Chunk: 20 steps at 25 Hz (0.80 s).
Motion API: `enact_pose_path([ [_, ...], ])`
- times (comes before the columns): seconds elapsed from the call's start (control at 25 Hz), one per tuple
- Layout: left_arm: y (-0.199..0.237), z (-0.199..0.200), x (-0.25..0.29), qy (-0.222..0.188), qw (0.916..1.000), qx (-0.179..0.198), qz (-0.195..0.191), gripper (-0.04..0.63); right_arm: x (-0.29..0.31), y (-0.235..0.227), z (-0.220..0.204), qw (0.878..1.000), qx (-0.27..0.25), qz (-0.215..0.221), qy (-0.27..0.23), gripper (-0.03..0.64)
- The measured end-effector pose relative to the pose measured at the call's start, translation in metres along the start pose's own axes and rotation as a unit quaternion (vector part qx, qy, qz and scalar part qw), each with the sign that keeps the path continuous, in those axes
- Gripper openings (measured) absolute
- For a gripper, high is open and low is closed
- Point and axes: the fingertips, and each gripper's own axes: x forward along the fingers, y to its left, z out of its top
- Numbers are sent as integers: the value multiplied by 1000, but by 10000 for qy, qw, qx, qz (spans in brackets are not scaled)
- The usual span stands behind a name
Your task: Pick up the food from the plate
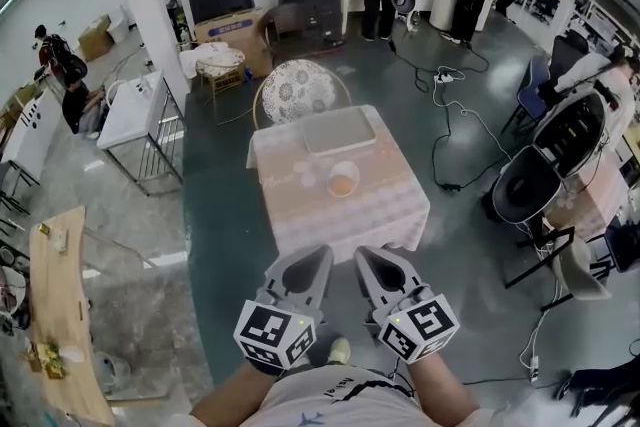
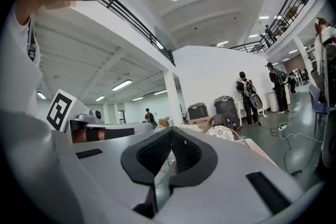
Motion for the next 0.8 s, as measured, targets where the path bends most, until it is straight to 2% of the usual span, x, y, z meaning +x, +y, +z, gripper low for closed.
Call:
enact_pose_path([
  [0.8,-13,-6,31,-22,9996,153,235,6,-15,-42,2,9998,89,98,-178,15],
])
